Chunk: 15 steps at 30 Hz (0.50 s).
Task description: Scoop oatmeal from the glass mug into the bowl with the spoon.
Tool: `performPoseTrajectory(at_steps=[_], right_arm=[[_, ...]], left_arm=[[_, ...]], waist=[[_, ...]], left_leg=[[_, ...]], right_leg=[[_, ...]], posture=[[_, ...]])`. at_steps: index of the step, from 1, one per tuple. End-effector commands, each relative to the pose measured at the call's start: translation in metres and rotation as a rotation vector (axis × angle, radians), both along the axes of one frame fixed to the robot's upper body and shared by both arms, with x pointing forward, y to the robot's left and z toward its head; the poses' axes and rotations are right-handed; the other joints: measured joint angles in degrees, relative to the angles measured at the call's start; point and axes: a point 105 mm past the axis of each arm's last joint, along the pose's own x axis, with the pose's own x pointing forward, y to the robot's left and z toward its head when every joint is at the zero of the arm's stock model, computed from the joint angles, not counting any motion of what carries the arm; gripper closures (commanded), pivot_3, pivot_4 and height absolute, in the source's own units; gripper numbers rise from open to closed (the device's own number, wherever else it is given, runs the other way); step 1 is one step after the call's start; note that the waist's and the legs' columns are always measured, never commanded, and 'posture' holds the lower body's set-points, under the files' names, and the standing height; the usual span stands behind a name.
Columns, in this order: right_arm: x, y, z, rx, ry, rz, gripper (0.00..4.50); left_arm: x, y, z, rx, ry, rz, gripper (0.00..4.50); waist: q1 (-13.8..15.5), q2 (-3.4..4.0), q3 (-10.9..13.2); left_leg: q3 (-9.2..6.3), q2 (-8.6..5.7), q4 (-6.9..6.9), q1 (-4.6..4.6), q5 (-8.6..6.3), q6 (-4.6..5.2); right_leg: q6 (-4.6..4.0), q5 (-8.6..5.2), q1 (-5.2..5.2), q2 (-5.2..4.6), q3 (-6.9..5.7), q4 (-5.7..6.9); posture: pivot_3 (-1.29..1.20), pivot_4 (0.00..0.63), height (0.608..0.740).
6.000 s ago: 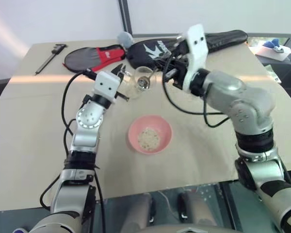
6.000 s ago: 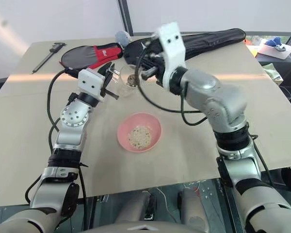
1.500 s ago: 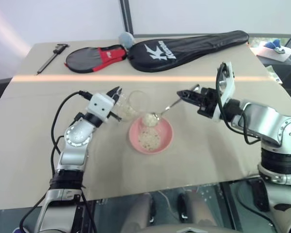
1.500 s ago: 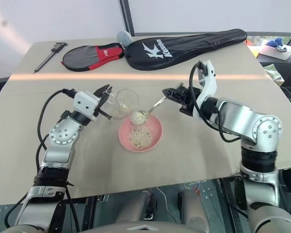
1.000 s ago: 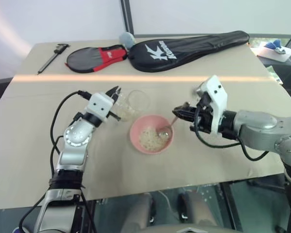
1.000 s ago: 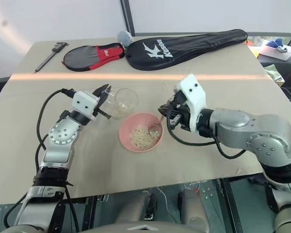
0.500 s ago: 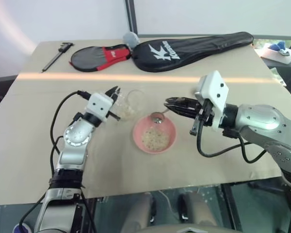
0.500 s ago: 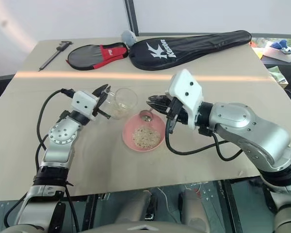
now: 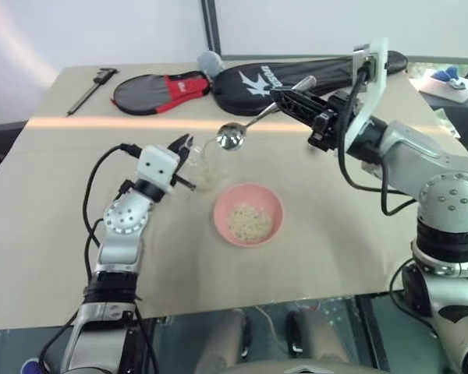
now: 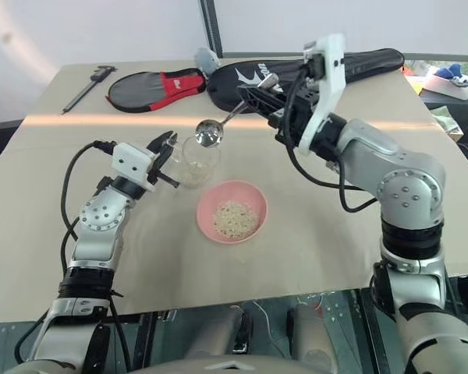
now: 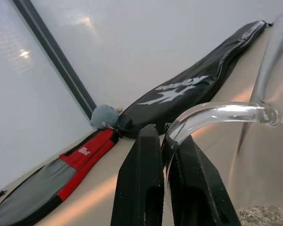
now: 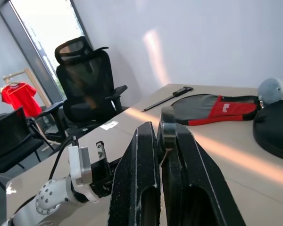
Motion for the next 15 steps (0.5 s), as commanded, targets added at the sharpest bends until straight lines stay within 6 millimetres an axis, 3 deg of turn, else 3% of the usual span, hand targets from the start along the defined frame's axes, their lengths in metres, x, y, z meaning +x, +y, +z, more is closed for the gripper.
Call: performPoseTrajectory(at_steps=[1,5,11,12,13,15], right_arm=[[-0.001,0.004,0.006,0.008,-0.033,0.008,4.50],[0.001,0.011,0.002,0.002,-0.027,0.014,4.50],[0.015,0.047,-0.021,-0.089,-0.041,0.045,4.50],[0.019,0.051,-0.024,-0.104,-0.052,0.033,3.75],[0.022,0.053,-0.025,-0.112,-0.062,0.031,3.47],[0.023,0.055,-0.024,-0.114,-0.080,0.037,2.48]], left_arm=[[-0.005,0.001,0.028,-0.050,-0.091,0.009,4.44],[-0.006,0.000,0.032,-0.083,-0.095,0.018,4.44],[-0.004,-0.009,0.030,-0.146,-0.073,0.012,4.44],[-0.004,-0.009,0.029,-0.163,-0.066,0.016,4.50],[-0.004,-0.009,0.028,-0.183,-0.061,0.022,4.50],[-0.003,-0.008,0.027,-0.205,-0.055,0.030,4.50]], waist=[[-0.01,0.00,0.00],[-0.04,0.00,0.00],[-0.40,0.01,0.00],[-0.55,0.01,0.00],[-0.71,0.01,-0.01],[-0.72,0.01,-0.01]], left_leg=[[0.00,0.00,0.00,0.00,0.00,0.00],[0.00,0.00,0.00,0.00,0.00,0.00],[0.02,-0.01,0.01,0.04,0.01,-0.01],[0.01,-0.01,0.01,0.03,0.01,-0.02],[0.01,-0.01,0.01,0.03,0.01,-0.02],[0.01,-0.04,0.02,0.02,0.01,-0.02]], right_leg=[[0.00,0.00,0.00,0.00,0.00,0.01],[0.00,0.00,0.00,0.00,0.00,0.01],[0.00,0.00,0.00,0.03,0.01,0.05],[0.00,0.00,0.00,0.03,0.01,0.06],[0.00,0.00,0.00,0.03,0.00,0.05],[0.00,0.00,0.00,0.02,-0.01,0.05]], posture=[[0.00,0.150,0.740],[0.00,0.150,0.740],[0.00,0.150,0.740],[0.00,0.150,0.740],[0.00,0.150,0.740],[0.00,0.150,0.740]])
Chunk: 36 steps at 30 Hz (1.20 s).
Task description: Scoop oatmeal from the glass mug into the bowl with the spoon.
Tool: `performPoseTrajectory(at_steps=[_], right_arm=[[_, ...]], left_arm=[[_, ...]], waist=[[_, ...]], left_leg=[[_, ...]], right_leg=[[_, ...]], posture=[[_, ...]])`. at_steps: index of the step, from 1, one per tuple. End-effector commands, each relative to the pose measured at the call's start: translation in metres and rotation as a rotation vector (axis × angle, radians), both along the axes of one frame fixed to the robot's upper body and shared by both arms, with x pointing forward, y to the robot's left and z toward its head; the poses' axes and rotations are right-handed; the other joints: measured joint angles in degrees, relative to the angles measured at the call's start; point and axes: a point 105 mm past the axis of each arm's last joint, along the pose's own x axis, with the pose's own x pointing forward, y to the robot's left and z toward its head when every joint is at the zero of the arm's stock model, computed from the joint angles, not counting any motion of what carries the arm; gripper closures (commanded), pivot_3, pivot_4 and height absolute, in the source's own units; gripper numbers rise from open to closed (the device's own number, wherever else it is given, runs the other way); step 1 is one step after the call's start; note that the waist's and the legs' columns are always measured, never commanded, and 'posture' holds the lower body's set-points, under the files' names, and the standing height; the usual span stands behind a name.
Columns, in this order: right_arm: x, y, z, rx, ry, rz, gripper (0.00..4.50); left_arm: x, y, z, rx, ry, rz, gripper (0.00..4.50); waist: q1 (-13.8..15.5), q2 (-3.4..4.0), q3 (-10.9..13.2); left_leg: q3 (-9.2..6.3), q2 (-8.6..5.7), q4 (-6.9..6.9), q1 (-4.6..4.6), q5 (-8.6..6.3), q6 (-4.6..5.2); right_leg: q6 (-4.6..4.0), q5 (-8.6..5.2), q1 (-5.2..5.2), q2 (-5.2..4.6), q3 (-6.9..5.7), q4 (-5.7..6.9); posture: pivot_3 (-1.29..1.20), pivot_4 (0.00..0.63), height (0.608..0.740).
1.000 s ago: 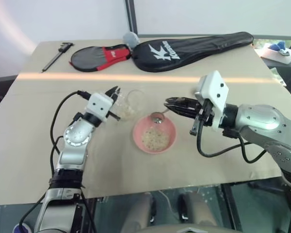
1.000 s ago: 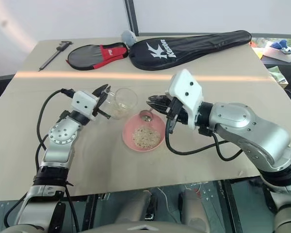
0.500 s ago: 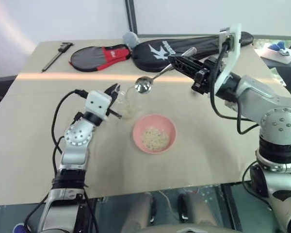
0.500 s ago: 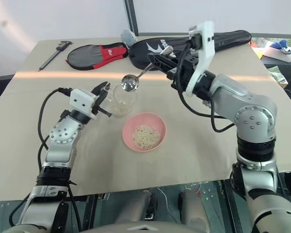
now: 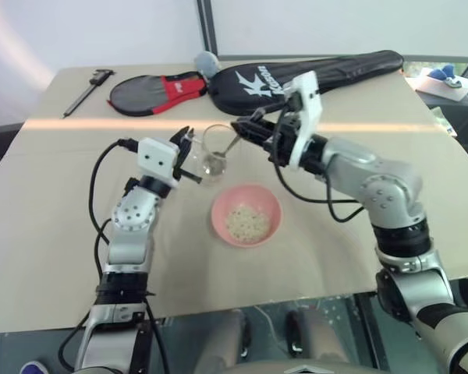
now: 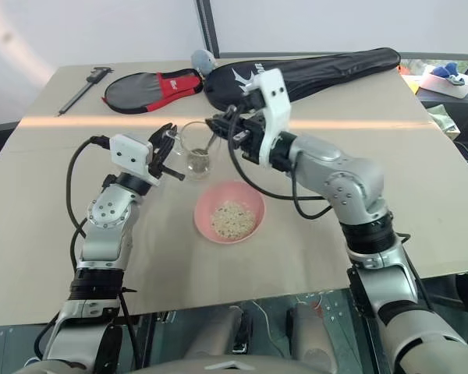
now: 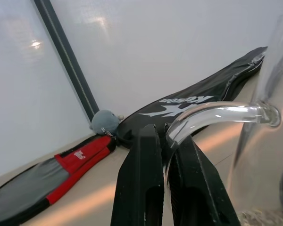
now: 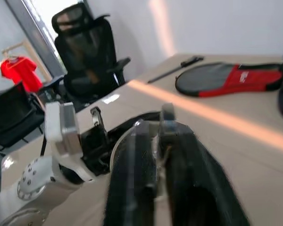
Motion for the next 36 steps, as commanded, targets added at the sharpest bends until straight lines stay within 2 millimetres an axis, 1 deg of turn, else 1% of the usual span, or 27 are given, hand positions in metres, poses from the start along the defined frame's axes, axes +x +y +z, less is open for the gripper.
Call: performPoseTrajectory(at_steps=[1,4,5,7,9,11,14,17,20,23,25,29,34,36], right_arm=[[-0.001,0.000,0.022,0.018,-0.124,0.004,1.97],[-0.005,-0.007,0.024,-0.020,-0.207,0.011,0.58],[-0.010,-0.011,0.024,-0.049,-0.256,0.019,0.24],[-0.025,-0.023,0.022,-0.071,-0.329,0.059,0.24],[-0.037,-0.035,0.014,-0.106,-0.401,0.094,0.24],[-0.044,-0.047,0.005,-0.130,-0.408,0.113,0.24],[-0.051,-0.069,-0.015,-0.242,-0.464,0.090,0.24],[-0.060,-0.088,-0.032,-0.316,-0.497,0.071,0.24],[-0.070,-0.099,-0.038,-0.294,-0.498,0.076,0.24],[-0.080,-0.115,-0.042,-0.277,-0.490,0.058,0.24],[-0.082,-0.119,-0.043,-0.284,-0.488,0.041,0.24],[-0.084,-0.123,-0.043,-0.275,-0.483,0.013,0.24],[-0.086,-0.120,-0.046,-0.262,-0.464,0.002,0.24],[-0.087,-0.118,-0.048,-0.261,-0.458,0.003,0.24]], left_arm=[[-0.005,0.003,0.018,-0.068,-0.064,0.022,4.50],[-0.001,0.016,0.011,-0.158,-0.025,0.082,4.50],[0.000,0.022,0.007,-0.195,-0.008,0.105,4.50],[0.004,0.038,0.001,-0.300,0.007,0.142,4.50],[0.006,0.053,-0.008,-0.366,0.042,0.174,4.50],[0.007,0.066,-0.013,-0.381,0.053,0.210,4.50],[0.008,0.091,-0.022,-0.434,0.054,0.271,4.50],[0.010,0.109,-0.028,-0.457,0.050,0.310,4.50],[0.011,0.123,-0.034,-0.476,0.051,0.335,4.50],[0.006,0.140,-0.039,-0.508,0.046,0.372,4.50],[0.000,0.147,-0.043,-0.525,0.046,0.377,4.50],[-0.008,0.157,-0.056,-0.529,0.070,0.406,4.50],[-0.011,0.153,-0.063,-0.524,0.081,0.405,4.50],[-0.011,0.152,-0.064,-0.529,0.083,0.398,4.50]], waist=[[-0.01,0.00,0.00],[-0.08,0.00,0.00],[-0.11,0.00,0.00],[-0.20,0.00,0.00],[-0.12,-0.02,-0.01],[-0.21,-0.01,-0.01],[-0.20,-0.02,-0.01],[0.23,-0.02,-0.01],[0.59,-0.03,-0.01],[1.08,-0.04,-0.01],[0.99,-0.04,-0.01],[0.87,-0.03,-0.02],[0.96,-0.04,-0.02],[0.97,-0.04,-0.02]], left_leg=[[-0.02,-0.02,0.02,-0.01,0.00,0.00],[-0.06,-0.04,0.03,-0.02,0.00,0.00],[-0.06,-0.04,0.03,-0.02,0.00,0.00],[-0.09,-0.02,0.03,-0.02,0.01,-0.01],[-0.17,-0.03,0.02,-0.04,0.01,-0.02],[-0.16,-0.03,0.03,-0.04,0.01,-0.02],[-0.14,-0.03,0.05,-0.02,0.01,-0.02],[-0.16,-0.02,0.06,0.02,0.01,-0.02],[-0.15,-0.02,0.07,0.04,0.01,-0.02],[-0.17,-0.02,0.10,0.03,0.01,-0.02],[-0.18,-0.02,0.10,0.04,0.00,-0.02],[-0.16,0.00,0.10,0.10,0.00,-0.03],[-0.17,0.02,0.09,0.30,-0.01,-0.02],[-0.16,0.01,0.01,0.58,-0.02,-0.01]], right_leg=[[0.00,0.00,0.00,-0.01,-0.02,-0.01],[0.00,0.00,0.00,-0.03,-0.06,-0.03],[0.00,0.00,0.00,-0.03,-0.06,-0.02],[0.00,0.00,0.00,-0.02,-0.07,-0.01],[0.00,0.00,0.02,-0.04,-0.13,-0.07],[0.00,0.00,0.03,-0.04,-0.12,-0.08],[0.00,0.00,0.03,-0.04,-0.11,-0.03],[0.00,0.00,0.08,-0.04,-0.11,-0.02],[0.00,0.00,0.11,-0.04,-0.10,-0.04],[0.00,0.00,0.14,-0.05,-0.13,-0.06],[0.00,0.00,0.16,-0.06,-0.14,-0.07],[0.00,0.00,0.18,-0.05,-0.10,-0.03],[0.00,0.00,0.42,-0.05,-0.10,-0.09],[0.00,0.00,0.70,-0.05,-0.08,-0.14]], posture=[[0.00,0.150,0.740],[0.00,0.150,0.740],[0.00,0.150,0.740],[0.00,0.150,0.740],[0.00,0.150,0.740],[0.00,0.150,0.740],[0.00,0.150,0.740],[0.00,0.150,0.740],[0.00,0.150,0.740],[0.00,0.150,0.740],[0.00,0.150,0.740],[0.00,0.150,0.740],[0.00,0.150,0.740],[0.00,0.150,0.740]])
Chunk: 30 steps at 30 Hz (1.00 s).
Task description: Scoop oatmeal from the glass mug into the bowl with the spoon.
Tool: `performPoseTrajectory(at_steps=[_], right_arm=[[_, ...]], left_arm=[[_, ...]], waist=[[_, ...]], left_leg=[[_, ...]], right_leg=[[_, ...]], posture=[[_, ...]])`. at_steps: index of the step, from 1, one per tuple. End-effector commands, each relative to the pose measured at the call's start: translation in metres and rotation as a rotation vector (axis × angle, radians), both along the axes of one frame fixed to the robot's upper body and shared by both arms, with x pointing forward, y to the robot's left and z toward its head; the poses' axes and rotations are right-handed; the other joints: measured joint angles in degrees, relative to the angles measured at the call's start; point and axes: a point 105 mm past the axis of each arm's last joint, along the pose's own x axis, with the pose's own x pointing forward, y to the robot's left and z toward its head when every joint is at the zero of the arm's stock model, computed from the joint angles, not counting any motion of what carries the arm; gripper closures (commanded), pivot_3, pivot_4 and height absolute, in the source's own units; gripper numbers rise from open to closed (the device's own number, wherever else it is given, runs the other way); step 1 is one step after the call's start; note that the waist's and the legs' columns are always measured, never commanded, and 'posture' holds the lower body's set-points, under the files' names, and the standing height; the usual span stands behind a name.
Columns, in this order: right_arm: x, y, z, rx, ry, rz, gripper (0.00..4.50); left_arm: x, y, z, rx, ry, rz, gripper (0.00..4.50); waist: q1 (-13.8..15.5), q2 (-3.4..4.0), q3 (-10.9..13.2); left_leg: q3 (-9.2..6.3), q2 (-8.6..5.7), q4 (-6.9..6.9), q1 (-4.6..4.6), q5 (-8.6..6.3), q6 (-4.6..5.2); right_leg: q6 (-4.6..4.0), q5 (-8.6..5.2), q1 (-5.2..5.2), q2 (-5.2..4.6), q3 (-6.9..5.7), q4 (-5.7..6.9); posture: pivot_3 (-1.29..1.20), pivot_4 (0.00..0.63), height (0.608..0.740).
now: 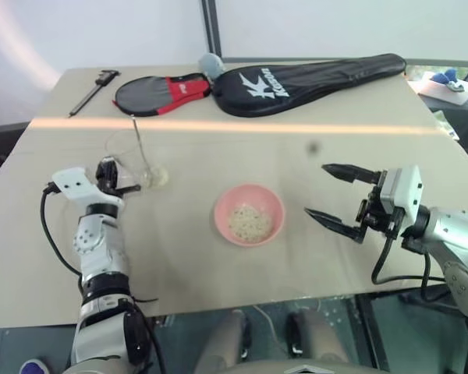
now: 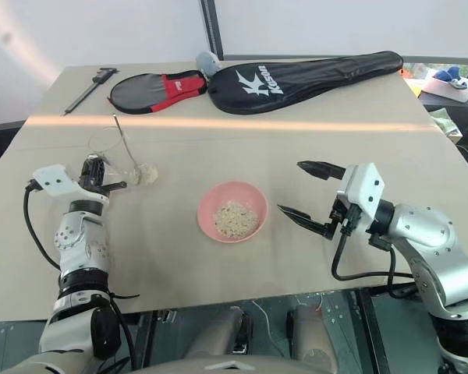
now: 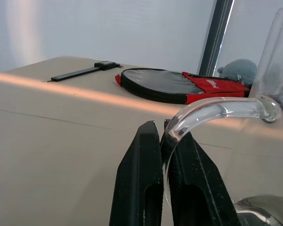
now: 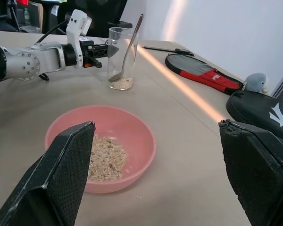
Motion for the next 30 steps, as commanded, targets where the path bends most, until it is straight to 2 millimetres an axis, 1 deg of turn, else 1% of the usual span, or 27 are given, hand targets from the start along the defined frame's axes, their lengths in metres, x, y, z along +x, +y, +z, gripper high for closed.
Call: performPoseTrajectory(at_steps=[1,3,4,6,7,8,9,10,11,13,15,17,18,22,24,26,28,30], right_arm=[[-0.007,0.006,0.008,0.017,-0.039,0.012,0.13],[-0.007,0.007,0.007,0.019,-0.035,0.014,0.13],[-0.008,0.008,0.006,0.019,-0.032,0.014,0.13],[-0.008,0.009,0.004,0.018,-0.025,0.012,0.13],[-0.008,0.009,0.003,0.019,-0.021,0.010,0.13],[-0.009,0.010,0.002,0.019,-0.018,0.010,0.13],[-0.009,0.010,0.001,0.021,-0.016,0.008,0.13],[-0.009,0.010,0.001,0.025,-0.013,0.004,0.13],[-0.008,0.009,0.001,0.025,-0.012,0.000,0.13],[-0.008,0.008,0.000,0.023,-0.009,-0.007,0.13],[-0.008,0.002,-0.006,0.007,0.002,-0.035,0.13],[-0.007,-0.008,-0.010,-0.002,0.017,-0.078,0.13],[-0.006,-0.011,-0.011,-0.003,0.021,-0.091,0.13],[0.006,-0.055,-0.033,-0.061,0.075,-0.260,0.13],[0.008,-0.067,-0.039,-0.080,0.083,-0.285,0.13],[0.009,-0.086,-0.051,-0.127,0.112,-0.293,0.13],[0.006,-0.100,-0.060,-0.203,0.125,-0.259,0.13],[0.003,-0.106,-0.061,-0.224,0.127,-0.233,0.13]], left_arm=[[-0.006,0.004,-0.001,0.001,-0.011,0.008,3.78],[-0.008,0.005,-0.002,-0.004,-0.009,0.015,3.21],[-0.009,0.005,-0.003,-0.009,-0.008,0.016,2.63],[-0.012,0.005,-0.005,-0.016,-0.004,0.021,1.87],[-0.013,0.005,-0.005,-0.015,-0.003,0.022,1.34],[-0.015,0.004,-0.006,-0.015,-0.002,0.024,1.03],[-0.017,0.004,-0.007,-0.015,-0.001,0.027,0.49],[-0.019,0.002,-0.007,-0.016,-0.002,0.026,0.11],[-0.022,0.001,-0.007,-0.013,-0.001,0.025,0.02],[-0.027,-0.002,-0.008,-0.010,0.006,0.020,0.02],[-0.041,-0.004,-0.012,-0.011,0.033,0.007,0.02],[-0.055,-0.015,-0.014,0.013,0.061,-0.049,0.02],[-0.059,-0.018,-0.014,0.020,0.068,-0.066,0.02],[-0.083,-0.057,-0.012,0.063,0.133,-0.291,0.02],[-0.089,-0.070,-0.012,0.065,0.161,-0.366,0.02],[-0.101,-0.091,-0.013,0.116,0.208,-0.508,0.02],[-0.113,-0.100,-0.013,0.148,0.255,-0.605,0.02],[-0.119,-0.100,-0.013,0.159,0.279,-0.636,0.02]], waist=[[0.01,0.00,0.00],[0.02,0.00,0.00],[0.03,0.00,0.00],[0.04,0.00,0.00],[0.05,0.00,0.00],[0.07,0.00,0.00],[0.08,0.00,0.00],[0.08,0.00,0.00],[0.09,0.00,0.00],[0.11,0.00,0.00],[0.00,-0.02,-0.01],[-0.04,-0.01,-0.01],[0.12,-0.01,-0.01],[0.84,-0.04,-0.03],[1.46,0.03,0.01],[1.50,0.07,0.03],[1.49,0.15,0.05],[1.50,0.23,0.04]], left_leg=[[0.03,0.00,-0.09,0.20,0.00,0.00],[0.02,0.02,-0.12,0.40,-0.01,0.00],[0.01,0.03,-0.12,0.43,-0.01,0.00],[0.01,0.03,-0.12,0.47,-0.01,0.00],[0.01,0.03,-0.12,0.47,-0.01,0.00],[0.01,0.02,-0.12,0.47,-0.01,0.00],[0.01,0.02,-0.12,0.47,-0.01,0.00],[0.01,0.02,-0.12,0.47,-0.01,0.00],[0.01,0.02,-0.12,0.47,-0.01,0.00],[0.01,0.03,-0.12,0.47,-0.01,0.00],[0.01,0.03,-0.12,0.47,-0.01,0.00],[0.02,0.03,-0.18,0.48,-0.03,0.01],[0.02,0.04,-0.22,0.48,-0.03,0.02],[-0.01,0.06,-0.20,0.54,-0.05,0.04],[0.00,0.06,-0.25,0.85,-0.15,0.18],[0.02,0.06,-0.33,1.14,-0.34,0.47],[0.03,0.07,-0.35,1.22,-0.38,0.55],[0.04,0.08,-0.40,1.23,-0.39,0.57]], right_leg=[[0.00,0.00,0.19,-0.01,0.03,-0.03],[0.00,0.00,0.33,0.00,0.01,-0.03],[0.00,0.00,0.36,0.00,0.00,-0.02],[0.00,0.00,0.41,0.00,0.00,-0.02],[0.00,0.00,0.41,0.00,0.01,-0.03],[0.00,0.00,0.41,-0.01,0.01,-0.04],[0.00,0.00,0.41,-0.01,0.01,-0.04],[0.00,0.00,0.41,-0.01,0.01,-0.04],[0.00,0.00,0.41,-0.01,0.01,-0.04],[0.00,0.00,0.41,-0.02,0.01,-0.03],[0.00,0.00,0.42,-0.02,0.01,-0.04],[0.00,0.00,0.42,-0.02,0.05,-0.11],[0.00,0.00,0.42,-0.02,0.06,-0.16],[-0.01,0.00,0.56,-0.05,-0.01,-0.20],[-0.02,-0.01,0.94,-0.08,-0.01,-0.38],[-0.02,-0.02,1.25,-0.12,-0.01,-0.55],[-0.04,-0.02,1.36,-0.11,-0.02,-0.61],[-0.04,-0.02,1.38,-0.11,-0.03,-0.74]], posture=[[0.00,0.150,0.740],[0.00,0.150,0.740],[0.00,0.150,0.740],[0.00,0.150,0.740],[0.00,0.150,0.740],[0.00,0.150,0.740],[0.00,0.150,0.740],[0.00,0.150,0.740],[0.00,0.150,0.740],[0.00,0.150,0.740],[0.00,0.150,0.740],[0.00,0.150,0.740],[0.00,0.150,0.740],[0.00,0.150,0.740],[0.00,0.150,0.740],[0.00,0.150,0.740],[0.00,0.150,0.740],[0.00,0.150,0.740]])
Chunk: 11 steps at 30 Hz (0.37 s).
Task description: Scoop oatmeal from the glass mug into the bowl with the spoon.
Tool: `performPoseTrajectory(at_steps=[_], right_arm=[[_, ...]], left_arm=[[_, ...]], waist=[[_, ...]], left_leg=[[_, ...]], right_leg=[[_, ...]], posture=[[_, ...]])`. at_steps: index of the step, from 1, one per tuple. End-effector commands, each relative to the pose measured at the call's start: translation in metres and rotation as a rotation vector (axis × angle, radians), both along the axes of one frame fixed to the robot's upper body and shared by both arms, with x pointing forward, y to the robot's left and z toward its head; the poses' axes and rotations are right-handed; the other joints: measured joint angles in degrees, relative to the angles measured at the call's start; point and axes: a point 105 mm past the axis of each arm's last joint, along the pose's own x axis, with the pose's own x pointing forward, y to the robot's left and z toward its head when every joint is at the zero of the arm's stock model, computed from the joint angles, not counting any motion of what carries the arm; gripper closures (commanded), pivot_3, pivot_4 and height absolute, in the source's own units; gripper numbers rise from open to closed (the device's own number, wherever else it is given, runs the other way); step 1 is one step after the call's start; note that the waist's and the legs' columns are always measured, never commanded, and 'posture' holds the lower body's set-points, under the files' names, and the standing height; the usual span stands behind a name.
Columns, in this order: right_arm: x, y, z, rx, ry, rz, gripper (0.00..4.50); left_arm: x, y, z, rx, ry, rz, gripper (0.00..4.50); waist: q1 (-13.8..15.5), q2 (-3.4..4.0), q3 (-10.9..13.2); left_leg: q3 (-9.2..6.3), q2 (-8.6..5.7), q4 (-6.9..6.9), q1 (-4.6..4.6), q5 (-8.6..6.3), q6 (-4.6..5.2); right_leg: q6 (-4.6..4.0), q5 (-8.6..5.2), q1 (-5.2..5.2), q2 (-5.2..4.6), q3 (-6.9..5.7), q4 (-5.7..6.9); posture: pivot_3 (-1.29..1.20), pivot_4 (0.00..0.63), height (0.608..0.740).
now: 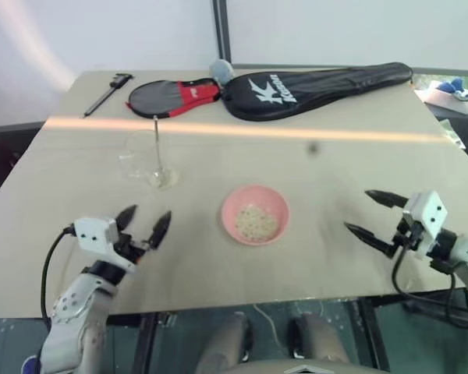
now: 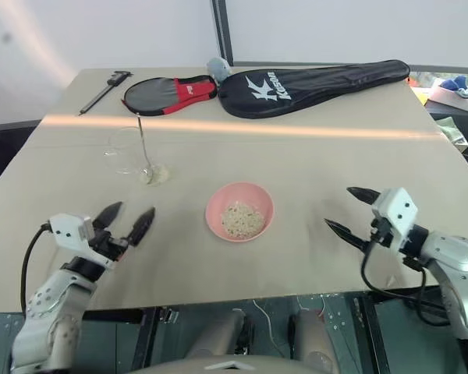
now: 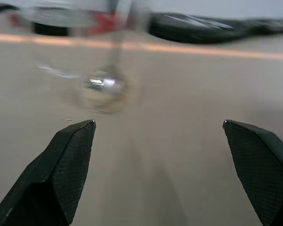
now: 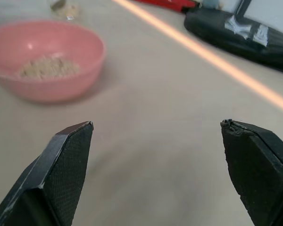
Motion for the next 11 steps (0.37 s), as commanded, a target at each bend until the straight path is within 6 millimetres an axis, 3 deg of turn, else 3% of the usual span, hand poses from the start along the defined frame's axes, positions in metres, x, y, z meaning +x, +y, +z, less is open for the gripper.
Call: performPoseTrajectory(at_steps=[1,6,11], right_arm=[[-0.006,-0.012,0.013,-0.030,-0.046,0.063,0.13],[-0.012,-0.021,0.025,-0.033,-0.054,0.087,0.13],[-0.015,-0.022,0.025,-0.028,-0.057,0.061,0.13]], left_arm=[[-0.012,-0.003,0.013,0.019,-0.003,-0.089,0.02],[-0.026,0.013,0.014,0.050,0.044,-0.106,0.02],[-0.020,0.028,0.021,0.027,0.018,-0.031,0.02]], waist=[[0.03,0.06,0.00],[0.05,0.16,0.05],[0.38,0.16,0.05]], left_leg=[[0.01,0.00,-0.02,0.00,0.00,0.00],[0.03,0.14,-0.04,-0.04,0.00,0.00],[0.03,0.14,-0.04,-0.06,-0.04,0.07]], right_leg=[[0.00,0.00,0.00,0.00,0.00,-0.02],[0.00,0.00,0.00,0.08,-0.01,-0.10],[-0.01,0.00,0.04,0.05,-0.03,-0.18]], posture=[[0.00,0.150,0.740],[0.00,0.150,0.740],[0.00,0.150,0.740]])
